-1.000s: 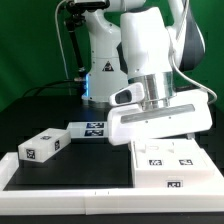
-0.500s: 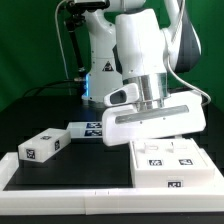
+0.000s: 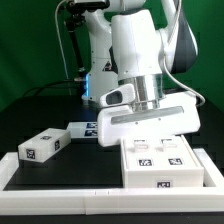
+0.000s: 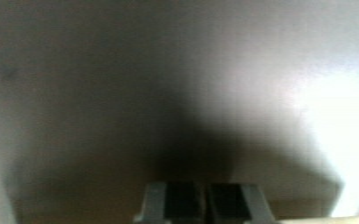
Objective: Assemble cabinet
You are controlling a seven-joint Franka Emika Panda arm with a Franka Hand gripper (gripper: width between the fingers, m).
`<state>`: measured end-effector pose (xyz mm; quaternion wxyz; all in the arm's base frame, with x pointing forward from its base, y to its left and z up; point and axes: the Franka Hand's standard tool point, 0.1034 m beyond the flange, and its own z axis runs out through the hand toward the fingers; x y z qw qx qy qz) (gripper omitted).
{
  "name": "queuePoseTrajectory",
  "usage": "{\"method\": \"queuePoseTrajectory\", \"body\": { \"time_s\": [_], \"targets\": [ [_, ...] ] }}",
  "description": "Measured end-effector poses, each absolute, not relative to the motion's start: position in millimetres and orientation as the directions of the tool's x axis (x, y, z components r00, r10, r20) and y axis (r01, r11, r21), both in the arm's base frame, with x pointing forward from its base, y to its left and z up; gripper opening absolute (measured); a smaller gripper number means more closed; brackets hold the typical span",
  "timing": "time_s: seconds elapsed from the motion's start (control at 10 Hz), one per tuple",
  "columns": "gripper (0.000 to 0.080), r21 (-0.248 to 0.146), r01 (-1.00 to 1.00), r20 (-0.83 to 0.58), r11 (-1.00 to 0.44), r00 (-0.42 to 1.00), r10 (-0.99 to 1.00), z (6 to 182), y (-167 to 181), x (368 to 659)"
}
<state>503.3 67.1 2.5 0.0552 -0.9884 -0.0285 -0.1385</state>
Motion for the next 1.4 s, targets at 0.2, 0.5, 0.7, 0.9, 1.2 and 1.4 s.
{"method": "queuePoseTrajectory", "body": {
  "time_s": [0.2,0.5,0.7,0.9,1.2,1.4],
  "targets": [
    [0.0005,-0.096,0.08,0.27,-0.992,0.962,0.052,6.3,61.8,501.4],
    [0.0003,-0.092,0.098,0.245,-0.991,0.967,0.073,52.8,58.7,501.7],
    [0.0003,-0.093,0.111,0.239,-0.989,0.967,0.086,82.6,60.2,508.9],
    [0.0003,-0.102,0.119,0.23,-0.988,0.969,0.093,102.1,64.2,523.1],
    [0.0003,-0.104,0.123,0.219,-0.987,0.971,0.098,100.7,66.3,521.4],
    [0.0003,-0.108,0.126,0.209,-0.986,0.973,0.101,108.1,67.4,524.2]
  ]
}}
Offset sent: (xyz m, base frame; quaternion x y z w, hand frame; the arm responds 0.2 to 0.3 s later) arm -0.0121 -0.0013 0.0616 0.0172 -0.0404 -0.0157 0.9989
